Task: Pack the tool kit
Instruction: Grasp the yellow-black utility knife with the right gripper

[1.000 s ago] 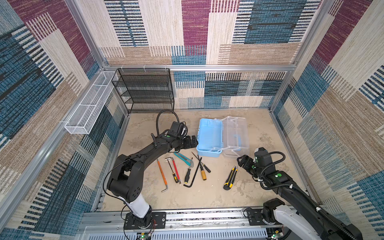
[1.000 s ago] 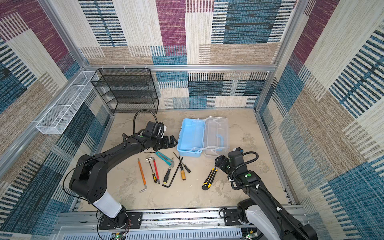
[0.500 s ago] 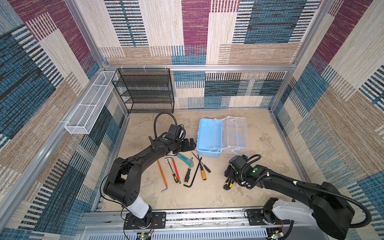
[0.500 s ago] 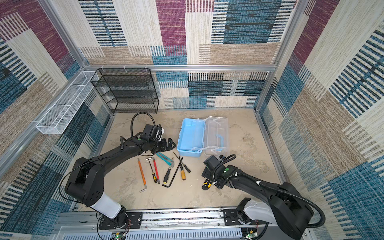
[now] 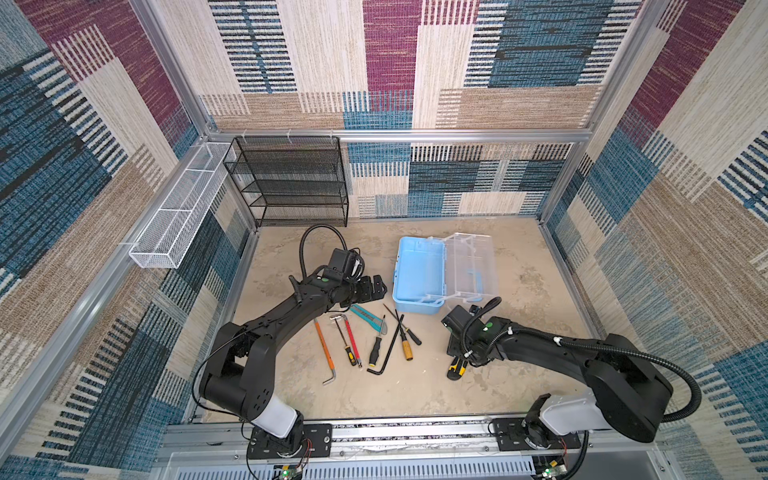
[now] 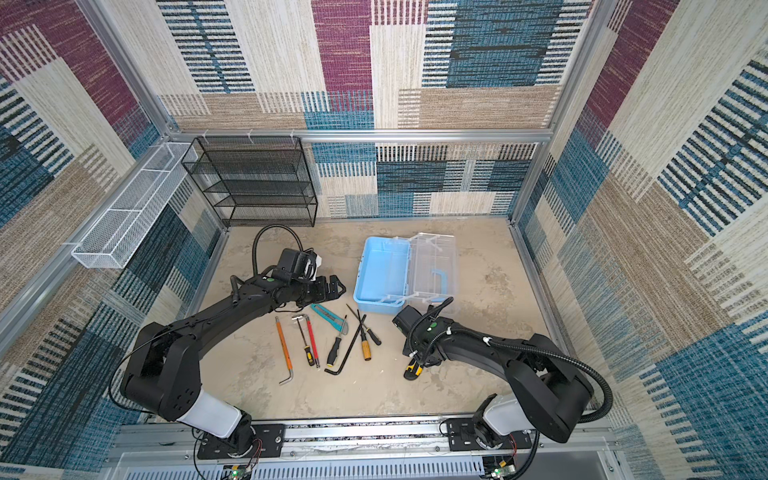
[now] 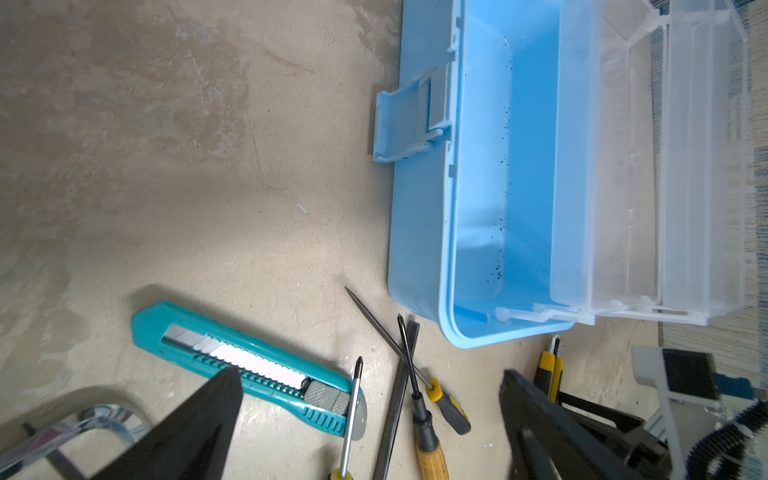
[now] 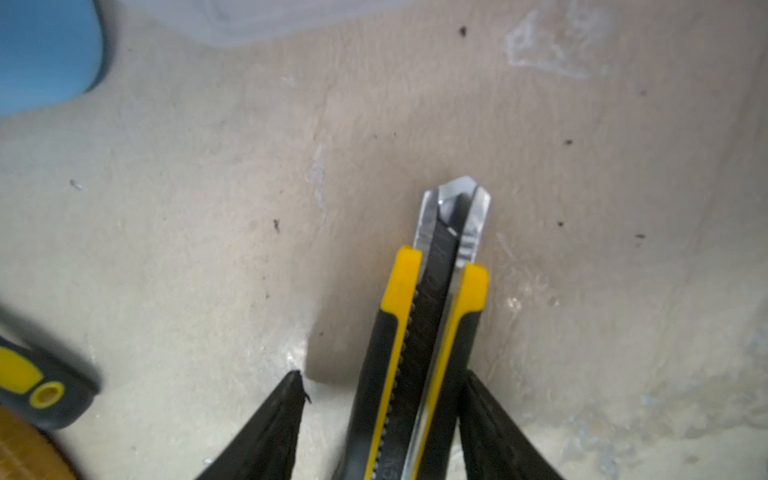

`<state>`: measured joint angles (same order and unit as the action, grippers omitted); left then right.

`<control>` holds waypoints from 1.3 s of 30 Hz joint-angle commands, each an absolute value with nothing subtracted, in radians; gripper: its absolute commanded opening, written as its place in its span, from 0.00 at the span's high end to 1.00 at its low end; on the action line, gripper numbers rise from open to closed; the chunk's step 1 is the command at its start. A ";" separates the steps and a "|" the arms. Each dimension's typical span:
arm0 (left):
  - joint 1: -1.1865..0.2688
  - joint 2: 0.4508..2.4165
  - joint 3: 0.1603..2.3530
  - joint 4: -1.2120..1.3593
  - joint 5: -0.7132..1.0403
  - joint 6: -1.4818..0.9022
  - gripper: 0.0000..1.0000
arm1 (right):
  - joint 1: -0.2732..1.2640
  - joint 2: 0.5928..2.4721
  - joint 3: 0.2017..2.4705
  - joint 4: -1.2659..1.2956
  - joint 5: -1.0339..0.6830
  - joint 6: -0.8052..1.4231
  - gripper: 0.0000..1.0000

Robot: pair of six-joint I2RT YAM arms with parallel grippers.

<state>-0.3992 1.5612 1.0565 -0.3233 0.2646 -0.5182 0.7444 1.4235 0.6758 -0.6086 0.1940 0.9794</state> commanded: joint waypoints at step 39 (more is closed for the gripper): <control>-0.321 1.452 0.922 -0.232 0.253 -0.598 0.00 | 0.747 1.269 0.614 -0.178 -0.126 0.521 0.77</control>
<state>-0.3229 1.4578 0.9260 -0.2726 0.2638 -0.5755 0.7448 1.2999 0.6254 -0.2810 -0.0467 0.5591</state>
